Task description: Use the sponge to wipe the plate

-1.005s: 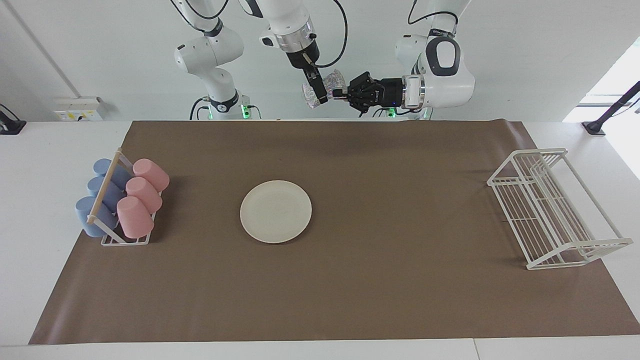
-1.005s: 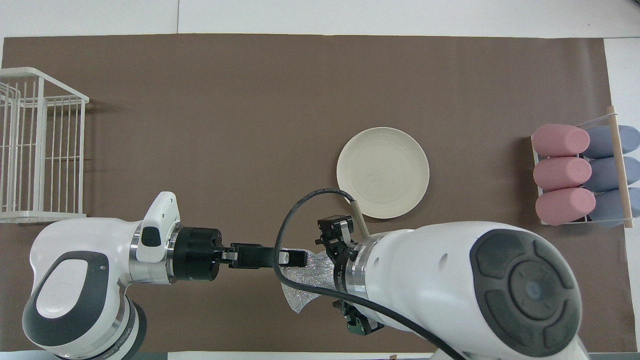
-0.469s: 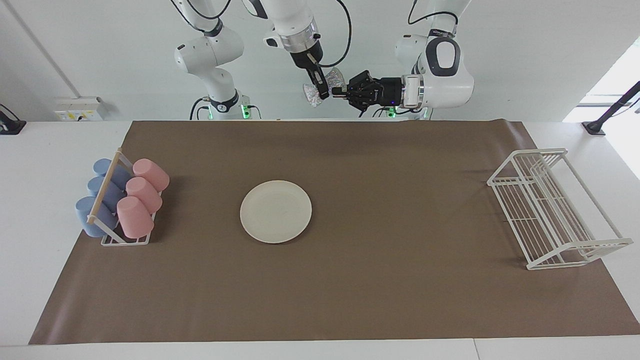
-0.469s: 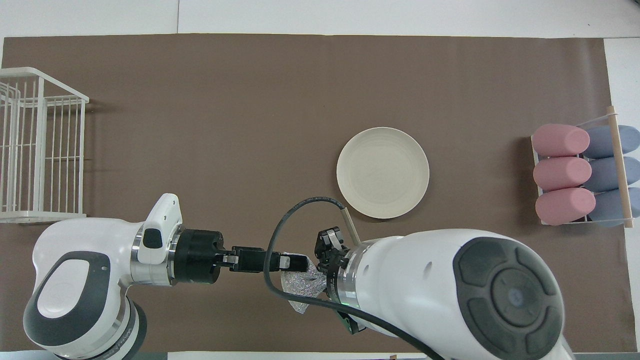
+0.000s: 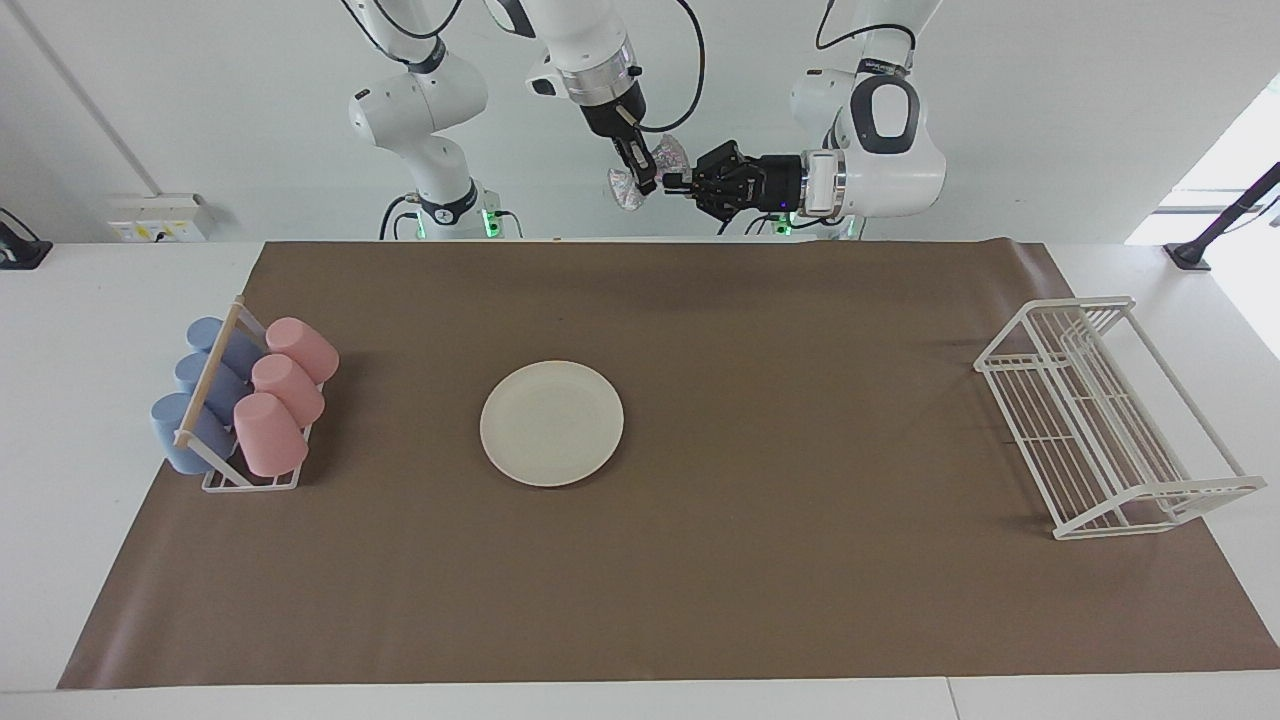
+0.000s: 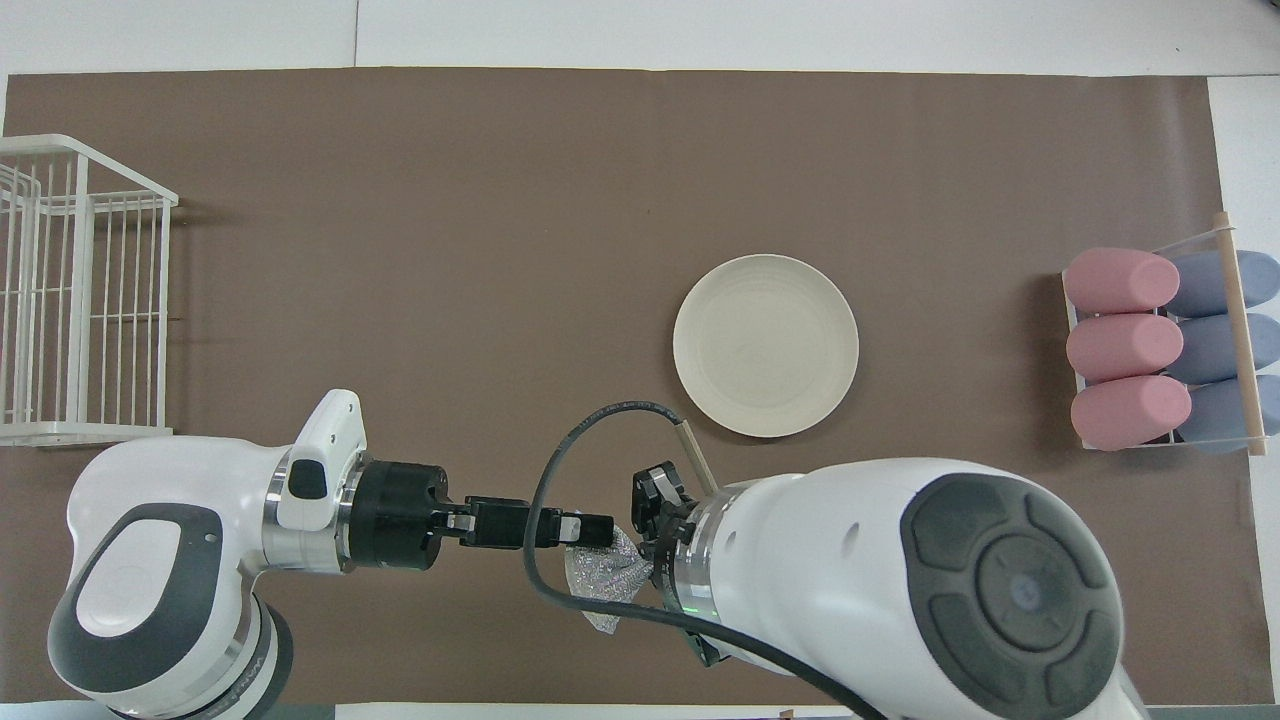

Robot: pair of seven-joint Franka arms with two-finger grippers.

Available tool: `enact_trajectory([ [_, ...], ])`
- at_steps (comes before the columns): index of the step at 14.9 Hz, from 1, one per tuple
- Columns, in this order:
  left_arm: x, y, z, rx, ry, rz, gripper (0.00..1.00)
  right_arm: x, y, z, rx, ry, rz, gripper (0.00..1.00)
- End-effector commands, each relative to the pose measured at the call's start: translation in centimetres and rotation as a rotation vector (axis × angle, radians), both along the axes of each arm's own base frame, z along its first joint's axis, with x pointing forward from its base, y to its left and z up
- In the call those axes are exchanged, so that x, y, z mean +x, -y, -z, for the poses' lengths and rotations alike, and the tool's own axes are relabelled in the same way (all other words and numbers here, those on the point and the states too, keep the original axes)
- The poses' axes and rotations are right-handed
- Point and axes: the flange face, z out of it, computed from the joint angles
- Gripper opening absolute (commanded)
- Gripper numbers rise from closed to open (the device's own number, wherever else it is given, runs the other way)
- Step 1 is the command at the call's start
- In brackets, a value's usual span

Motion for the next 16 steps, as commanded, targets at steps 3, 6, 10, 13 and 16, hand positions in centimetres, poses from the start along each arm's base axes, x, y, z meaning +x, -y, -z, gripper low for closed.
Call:
enact_trajectory([
  [3,-0.3,-0.8,-0.6,0.019,-0.020,-0.004,1.00,-0.2,0.8,0.2,0.004,0.000,-0.028,0.00],
  [6,-0.2,-1.0,-0.5,0.024,-0.026,-0.012,1.00,1.9,3.4,0.5,0.002,0.031,-0.052,0.00],
  [10,0.1,-1.6,-0.1,0.077,-0.018,-0.001,1.00,5.3,8.3,4.7,0.001,0.081,-0.102,0.00],
  [13,0.7,-2.9,0.3,0.127,-0.030,-0.007,1.00,8.1,8.6,11.5,-0.001,0.153,-0.114,0.00],
  [16,0.8,-3.3,0.0,0.201,-0.037,0.013,1.00,12.0,8.8,19.0,-0.030,0.221,-0.125,0.00],
])
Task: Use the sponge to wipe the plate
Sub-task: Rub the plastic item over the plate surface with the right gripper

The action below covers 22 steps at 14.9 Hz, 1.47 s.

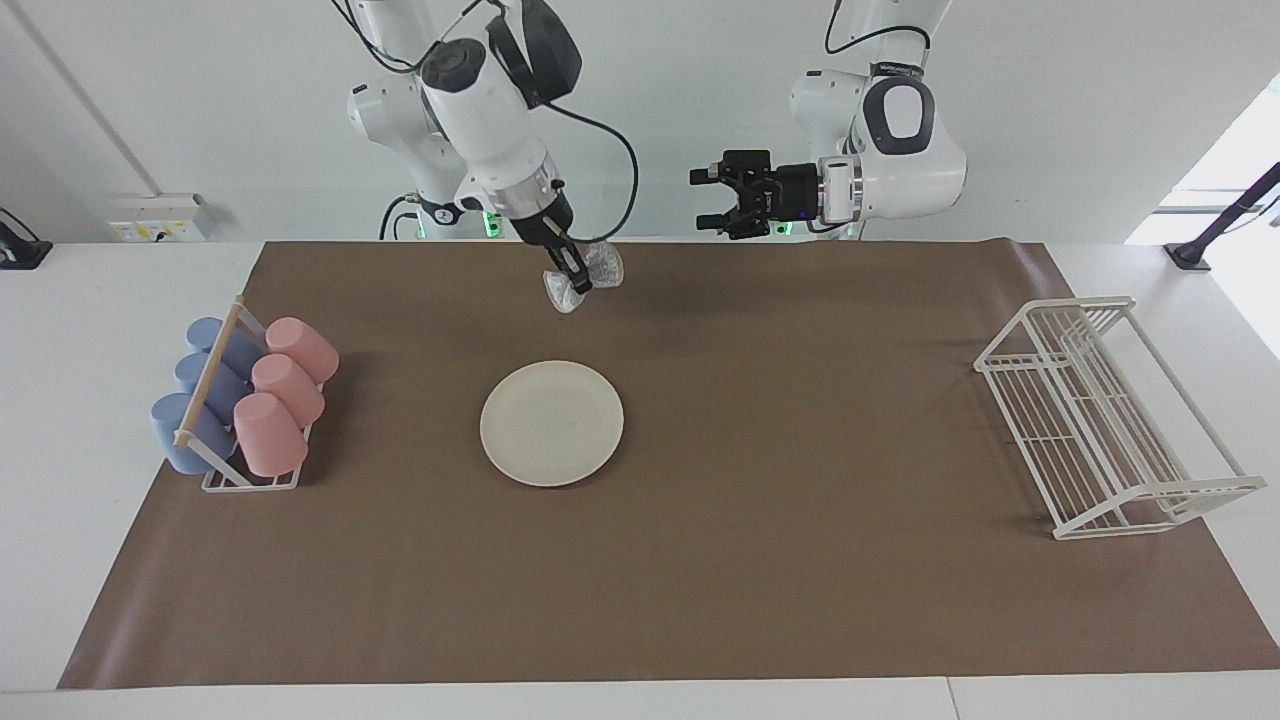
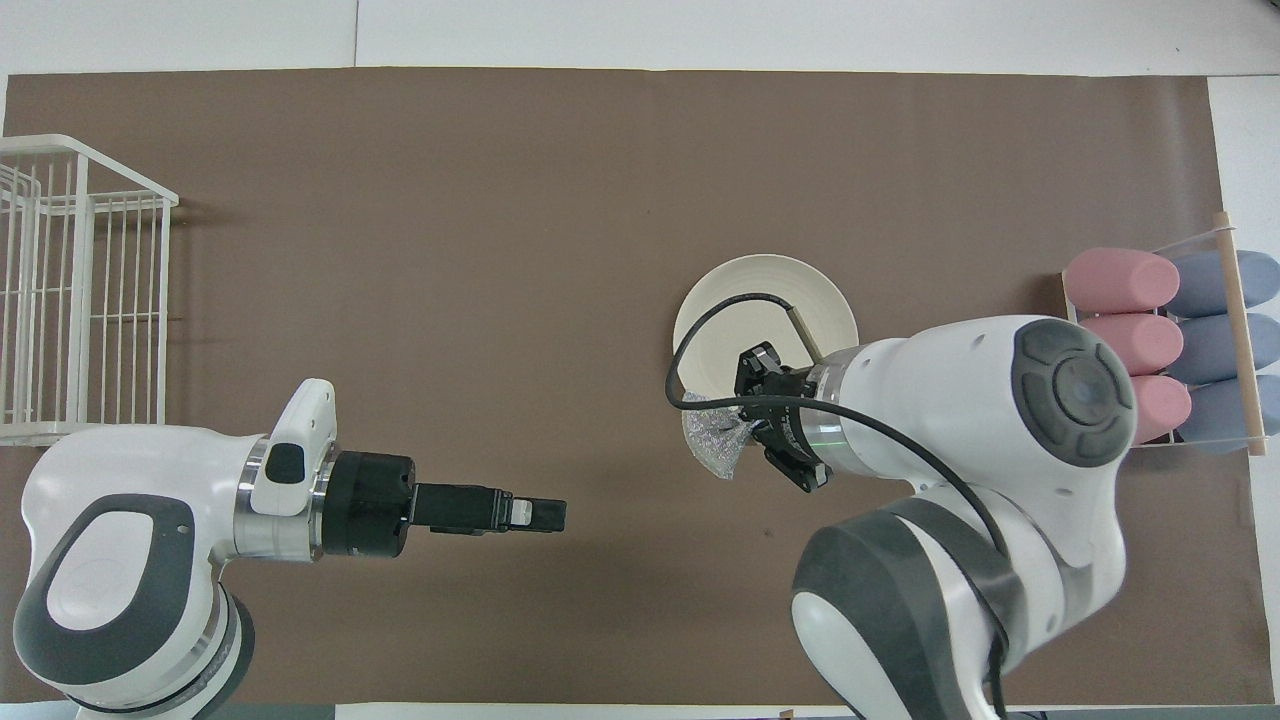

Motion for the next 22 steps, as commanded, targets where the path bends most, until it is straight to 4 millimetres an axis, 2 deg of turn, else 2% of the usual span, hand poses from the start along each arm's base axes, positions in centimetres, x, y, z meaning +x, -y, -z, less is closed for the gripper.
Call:
enact_trajectory([
  [1,0.1,-1.3,-0.9,0.073,0.001,0.010,1.00,2.9,0.7,6.4,-0.026,0.075,-0.037,0.00],
  [3,0.4,-2.6,-0.7,0.122,-0.001,0.020,1.00,4.7,2.6,9.8,-0.034,0.118,-0.026,0.00],
  [5,0.7,-4.0,-0.6,0.165,-0.004,0.033,1.00,5.1,2.2,12.5,-0.039,0.125,-0.032,0.00],
  [10,1.3,-6.3,-0.1,0.300,0.002,0.064,1.00,4.8,2.2,16.0,-0.054,0.094,-0.033,0.00],
  [13,1.3,-8.2,0.6,0.418,0.030,0.110,1.00,5.2,3.4,18.5,-0.067,0.115,-0.069,0.00],
  [15,1.4,-10.2,1.1,0.496,0.050,0.146,1.00,6.0,5.4,19.2,-0.077,0.135,-0.087,0.00],
  [19,2.5,-11.8,0.9,0.682,0.124,0.223,1.00,6.7,8.9,19.7,-0.096,0.153,-0.151,0.00],
  [20,2.6,-11.9,0.8,0.720,0.143,0.234,1.00,6.9,9.5,19.7,-0.099,0.155,-0.152,0.00],
  [22,2.9,-12.5,1.0,0.761,0.149,0.242,1.00,6.7,9.2,19.8,-0.097,0.152,-0.148,0.00],
])
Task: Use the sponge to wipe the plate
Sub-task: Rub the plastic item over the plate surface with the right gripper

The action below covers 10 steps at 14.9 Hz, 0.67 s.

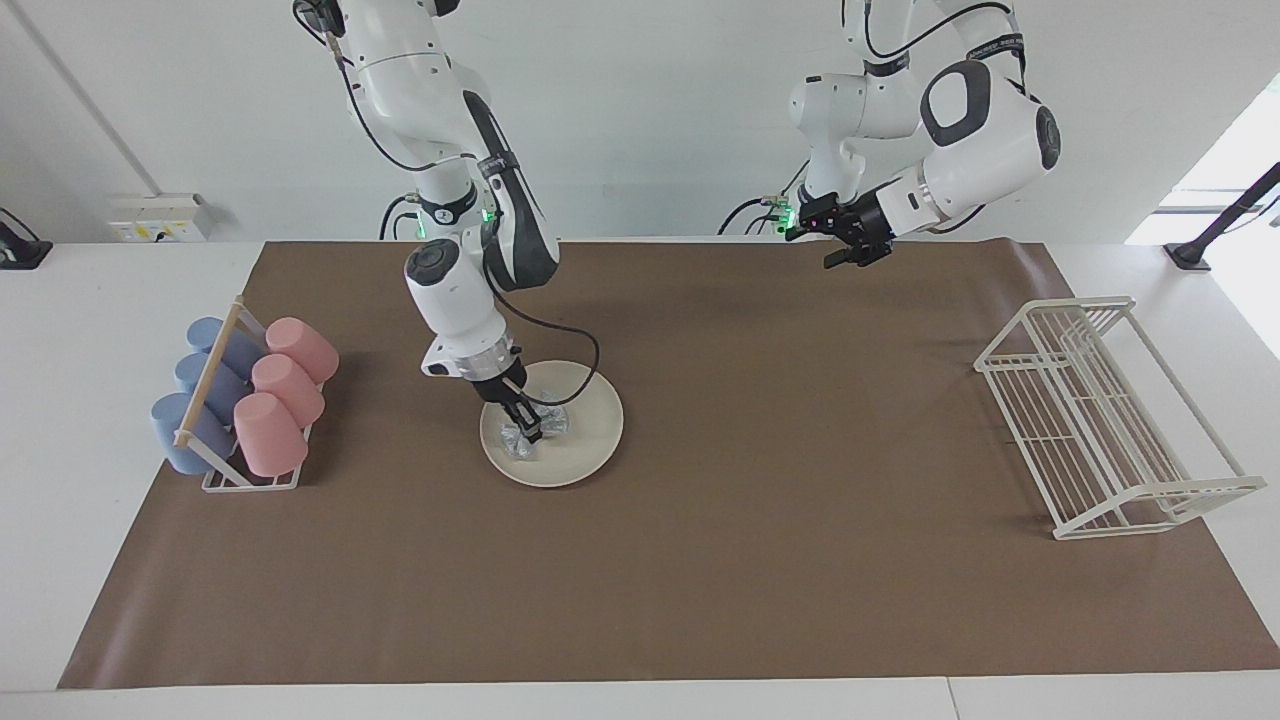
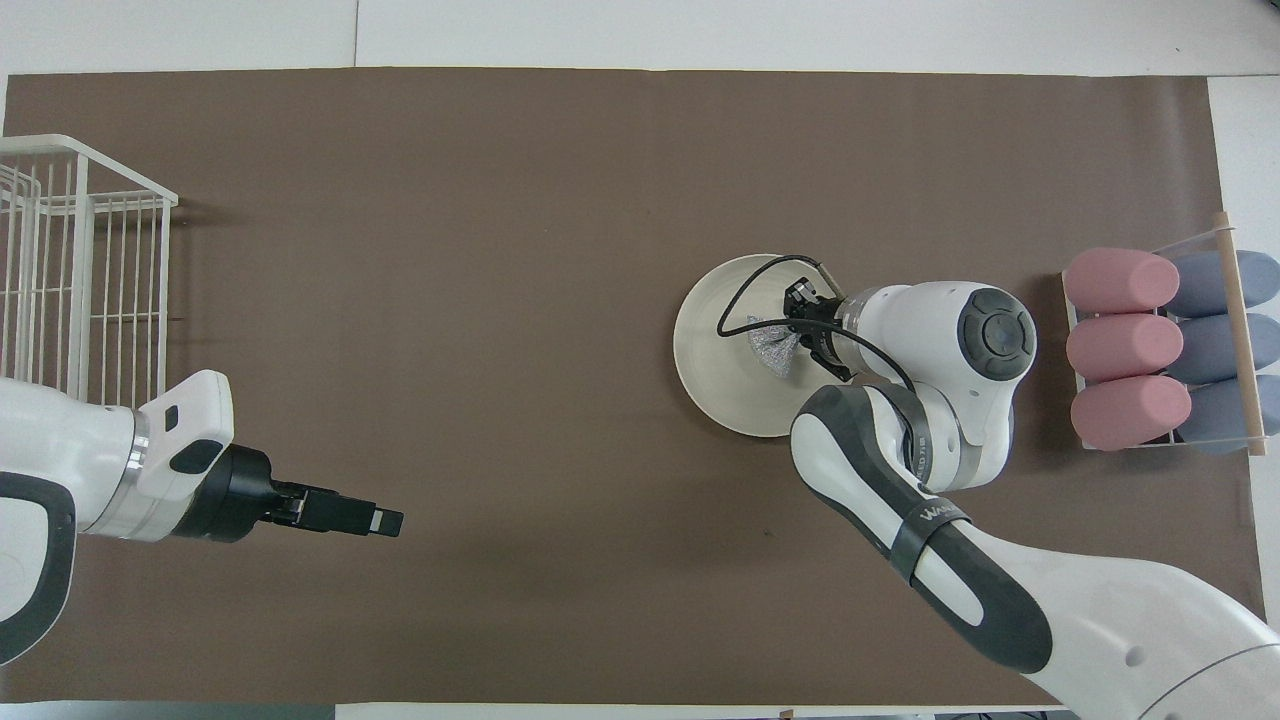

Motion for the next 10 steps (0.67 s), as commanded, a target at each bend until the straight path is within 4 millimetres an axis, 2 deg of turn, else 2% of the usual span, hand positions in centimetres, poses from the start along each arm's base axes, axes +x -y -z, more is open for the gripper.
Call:
enact_trajectory([
  [1,0.6,-0.9,0.0,0.090,0.011,0.036,1.00,-1.0,-0.1,3.2,-0.019,-0.033,-0.022,0.00],
  [3,0.7,-1.3,0.0,0.121,0.022,0.047,1.00,-1.5,-1.0,3.5,-0.012,-0.038,-0.004,0.00],
  [7,0.9,-1.9,0.0,0.130,0.025,0.031,1.00,-2.8,-4.8,3.5,0.018,-0.055,0.074,0.00],
  [10,1.4,-2.2,-0.5,0.157,0.042,0.023,1.00,-4.2,-8.8,3.4,0.042,-0.076,0.135,0.00],
])
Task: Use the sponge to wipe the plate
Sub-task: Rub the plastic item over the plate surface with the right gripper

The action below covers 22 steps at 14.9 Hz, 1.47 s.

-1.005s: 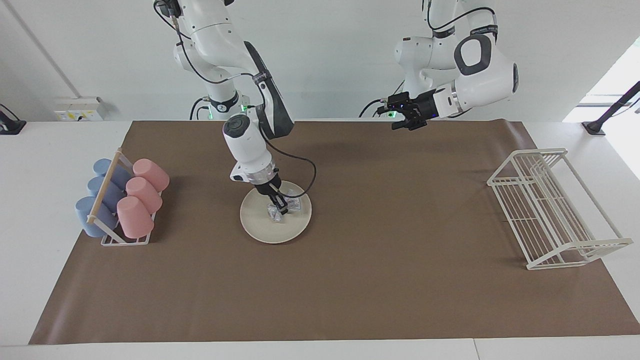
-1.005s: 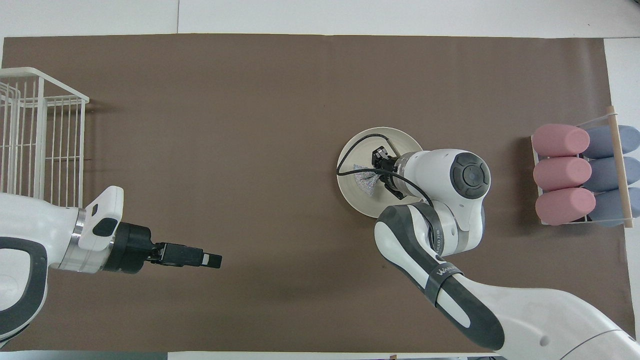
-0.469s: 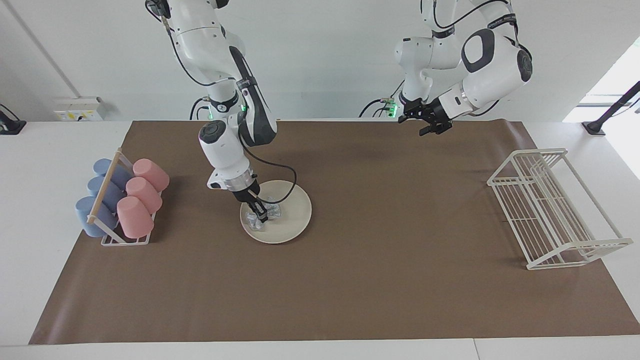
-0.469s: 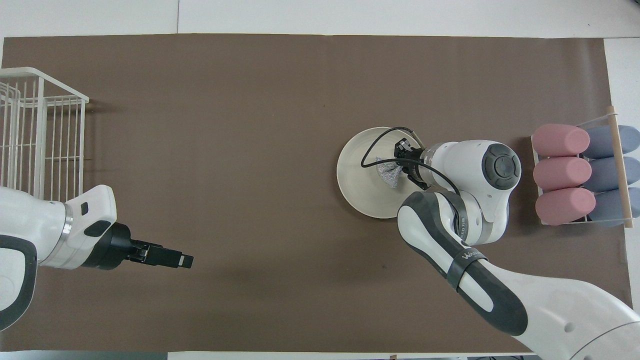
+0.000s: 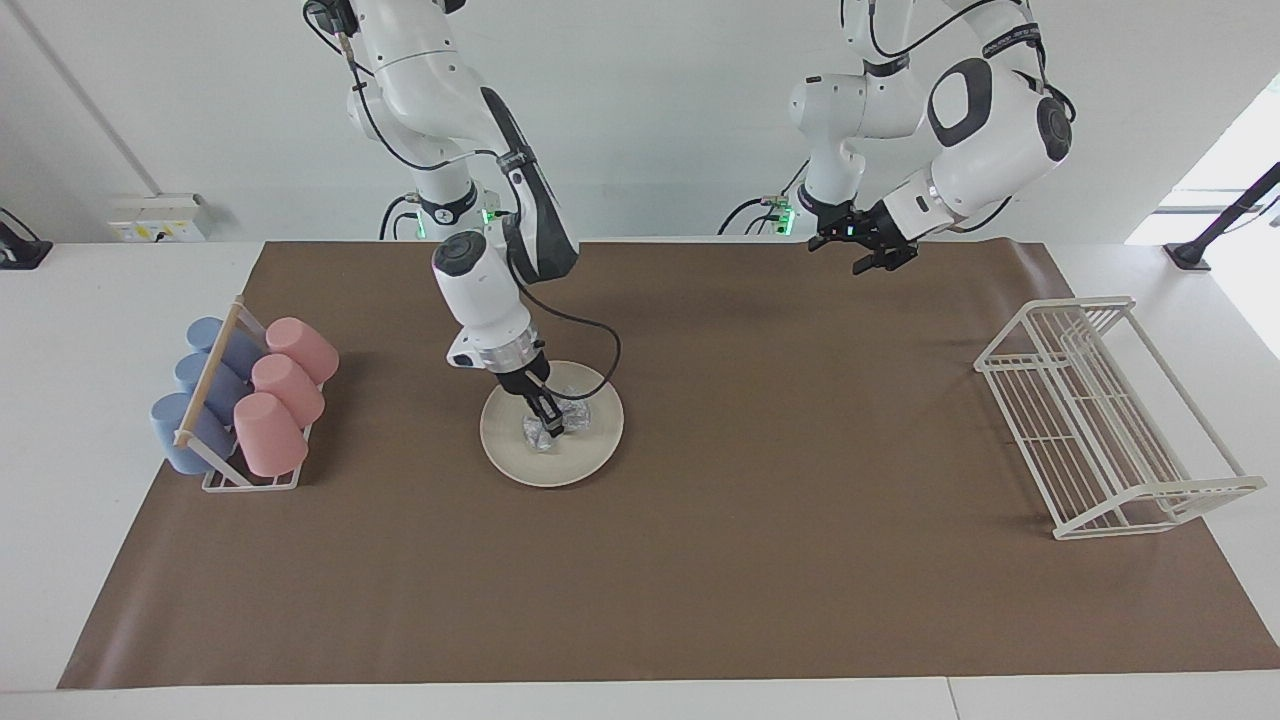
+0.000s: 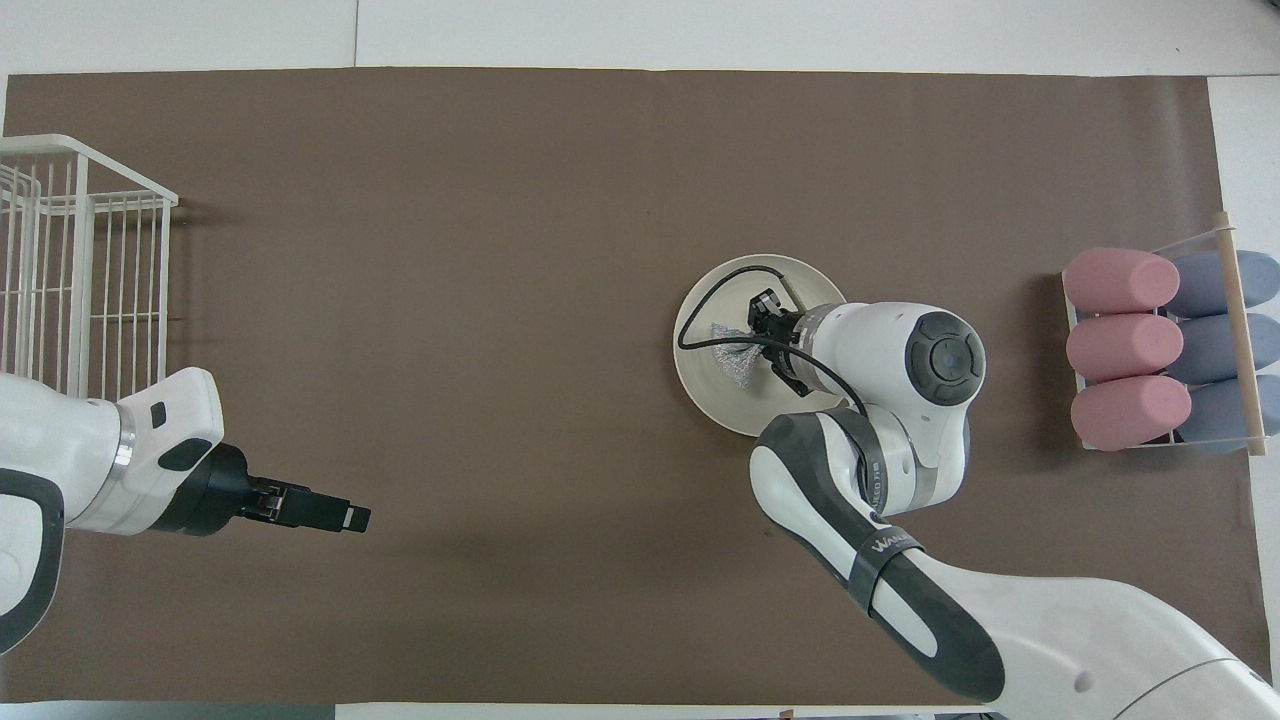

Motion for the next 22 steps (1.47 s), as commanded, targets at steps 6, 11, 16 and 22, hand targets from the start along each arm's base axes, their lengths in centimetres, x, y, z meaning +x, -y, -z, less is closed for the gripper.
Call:
enact_trajectory([
  [6,1.4,-0.6,-1.0,0.065,0.014,-0.027,1.00,-0.4,1.5,3.9,-0.031,-0.006,-0.062,0.00],
  [11,1.5,-0.5,-1.0,0.089,-0.008,-0.105,1.00,1.4,7.1,4.3,-0.070,0.027,-0.156,0.00],
  [16,2.1,-0.4,-1.1,0.094,0.020,-0.133,1.00,0.9,6.0,4.3,-0.057,0.013,-0.109,0.00],
  [22,2.2,-0.7,-0.9,0.094,0.014,-0.141,1.00,-2.8,-1.5,4.5,-0.019,-0.052,-0.012,0.00],
])
